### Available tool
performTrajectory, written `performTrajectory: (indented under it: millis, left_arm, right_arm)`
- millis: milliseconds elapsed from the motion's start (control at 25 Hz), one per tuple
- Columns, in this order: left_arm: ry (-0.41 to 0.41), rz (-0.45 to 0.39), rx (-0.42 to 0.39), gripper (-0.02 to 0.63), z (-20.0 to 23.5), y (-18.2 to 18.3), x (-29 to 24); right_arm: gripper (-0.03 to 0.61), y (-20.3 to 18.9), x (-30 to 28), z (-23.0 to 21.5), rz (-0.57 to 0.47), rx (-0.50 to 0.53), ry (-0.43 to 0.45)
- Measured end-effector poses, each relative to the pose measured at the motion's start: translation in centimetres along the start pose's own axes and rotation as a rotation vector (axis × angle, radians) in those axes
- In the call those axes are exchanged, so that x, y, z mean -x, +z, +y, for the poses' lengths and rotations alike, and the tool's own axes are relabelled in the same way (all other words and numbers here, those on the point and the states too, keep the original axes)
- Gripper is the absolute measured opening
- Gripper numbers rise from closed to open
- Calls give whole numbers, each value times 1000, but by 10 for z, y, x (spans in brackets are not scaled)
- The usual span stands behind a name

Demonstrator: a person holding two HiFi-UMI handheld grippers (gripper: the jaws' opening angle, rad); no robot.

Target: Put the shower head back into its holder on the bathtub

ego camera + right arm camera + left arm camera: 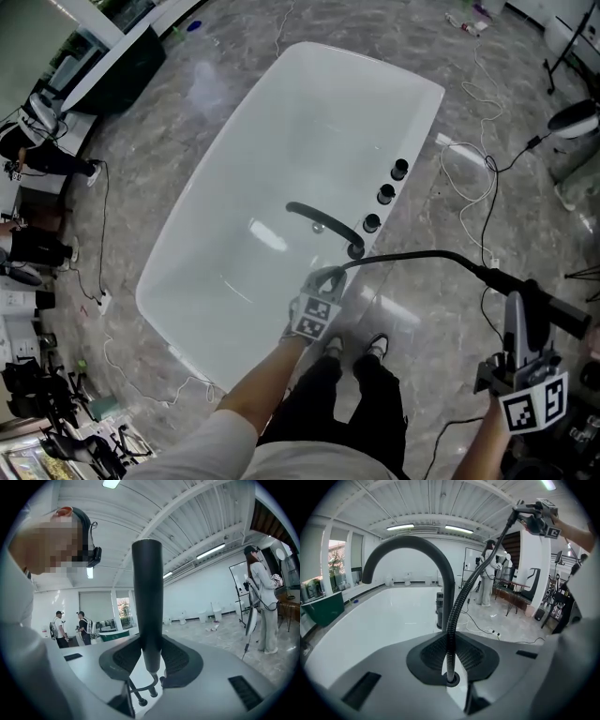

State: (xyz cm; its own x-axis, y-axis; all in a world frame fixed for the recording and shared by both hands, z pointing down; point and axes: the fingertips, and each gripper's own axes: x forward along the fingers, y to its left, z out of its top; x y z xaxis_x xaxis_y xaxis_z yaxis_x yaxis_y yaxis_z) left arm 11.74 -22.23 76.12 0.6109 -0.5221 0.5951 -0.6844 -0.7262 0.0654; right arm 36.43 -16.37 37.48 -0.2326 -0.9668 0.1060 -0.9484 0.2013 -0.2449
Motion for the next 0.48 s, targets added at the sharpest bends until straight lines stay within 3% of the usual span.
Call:
performTrajectory:
  millis: [480]
  left_arm:
    - [-9, 63, -28, 49, -5, -68, -47]
  right_arm:
    - [141, -25, -16, 39, -50, -55, 174]
